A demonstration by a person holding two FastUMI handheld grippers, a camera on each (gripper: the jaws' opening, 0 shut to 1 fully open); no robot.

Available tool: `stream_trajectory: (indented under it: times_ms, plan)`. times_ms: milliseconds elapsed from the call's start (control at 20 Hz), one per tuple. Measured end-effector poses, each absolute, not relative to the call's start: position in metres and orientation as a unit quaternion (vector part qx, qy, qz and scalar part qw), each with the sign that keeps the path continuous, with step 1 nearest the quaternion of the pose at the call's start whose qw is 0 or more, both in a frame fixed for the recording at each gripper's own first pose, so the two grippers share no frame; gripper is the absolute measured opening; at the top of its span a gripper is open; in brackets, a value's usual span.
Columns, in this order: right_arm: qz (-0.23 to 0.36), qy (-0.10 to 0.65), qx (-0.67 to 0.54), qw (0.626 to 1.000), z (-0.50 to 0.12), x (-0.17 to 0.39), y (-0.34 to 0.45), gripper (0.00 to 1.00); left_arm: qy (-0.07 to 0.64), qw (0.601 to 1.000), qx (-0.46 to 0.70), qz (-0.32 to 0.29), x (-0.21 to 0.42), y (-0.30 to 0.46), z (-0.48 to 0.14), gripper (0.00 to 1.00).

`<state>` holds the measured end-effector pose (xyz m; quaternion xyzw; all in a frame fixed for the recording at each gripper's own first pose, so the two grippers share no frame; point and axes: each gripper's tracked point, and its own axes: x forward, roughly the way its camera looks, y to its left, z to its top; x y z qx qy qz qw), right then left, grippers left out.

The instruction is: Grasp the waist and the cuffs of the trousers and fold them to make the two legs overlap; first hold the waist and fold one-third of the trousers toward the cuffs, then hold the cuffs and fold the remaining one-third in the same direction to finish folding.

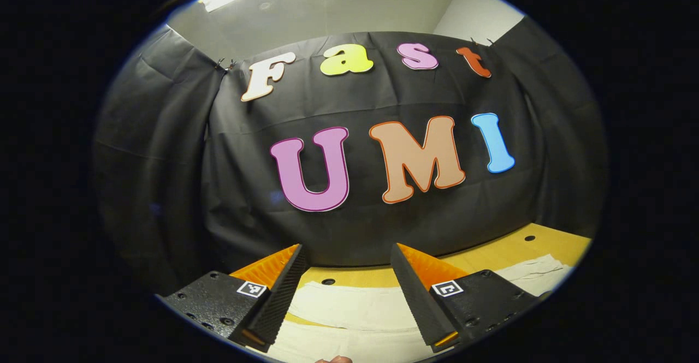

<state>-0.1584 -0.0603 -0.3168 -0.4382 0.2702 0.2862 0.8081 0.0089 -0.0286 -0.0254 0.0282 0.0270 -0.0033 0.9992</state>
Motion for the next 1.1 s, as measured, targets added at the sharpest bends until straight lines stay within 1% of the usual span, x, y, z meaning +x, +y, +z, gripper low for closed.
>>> stream_trajectory:
  times_ms: [50,100,150,250,300,350,500,550,650,800,850,950,1050,1100]
  plan:
    - [0.294,0.274,-0.443,0.802,-0.322,-0.164,-0.061,0.98,0.027,0.999,0.029,-0.002,0.008,-0.028,-0.026,0.93]
    - [0.3,0.276,-0.447,0.796,-0.325,-0.167,-0.059,0.98,0.029,0.999,0.029,-0.002,0.008,-0.027,-0.026,0.93]
    - [0.306,0.279,-0.45,0.791,-0.329,-0.169,-0.059,1.0,0.03,0.999,0.03,-0.002,0.007,-0.027,-0.028,0.93]
    - [0.318,0.287,-0.457,0.779,-0.337,-0.176,-0.057,1.0,0.033,0.999,0.032,-0.001,0.004,-0.026,-0.03,0.93]
    - [0.325,0.288,-0.462,0.773,-0.34,-0.178,-0.055,0.98,0.033,0.999,0.035,0.0,0.003,-0.024,-0.03,0.93]
    - [0.334,0.289,-0.469,0.765,-0.345,-0.182,-0.052,0.98,0.033,0.999,0.038,0.002,0.002,-0.022,-0.031,0.93]
    - [0.37,0.305,-0.488,0.729,-0.365,-0.196,-0.048,0.98,0.036,0.999,0.04,0.008,-0.002,-0.017,-0.032,0.93]
    - [0.372,0.302,-0.496,0.724,-0.365,-0.195,-0.048,0.98,0.037,0.998,0.042,0.011,-0.003,-0.015,-0.032,0.93]
    - [0.371,0.296,-0.498,0.725,-0.367,-0.19,-0.047,0.93,0.038,0.998,0.047,0.016,-0.006,-0.01,-0.033,0.94]
    - [0.364,0.296,-0.499,0.728,-0.37,-0.18,-0.044,0.93,0.038,0.998,0.053,0.024,-0.01,-0.002,-0.033,0.93]
    - [0.361,0.295,-0.502,0.729,-0.371,-0.176,-0.043,0.92,0.039,0.997,0.053,0.026,-0.01,0.0,-0.034,0.93]
    - [0.358,0.292,-0.505,0.729,-0.373,-0.172,-0.041,0.92,0.042,0.997,0.053,0.03,-0.011,0.003,-0.036,0.93]
    - [0.353,0.293,-0.508,0.729,-0.377,-0.165,-0.039,0.86,0.046,0.997,0.055,0.034,-0.013,0.007,-0.04,0.93]
    - [0.347,0.291,-0.512,0.73,-0.378,-0.161,-0.039,0.85,0.048,0.997,0.056,0.035,-0.013,0.008,-0.041,0.93]
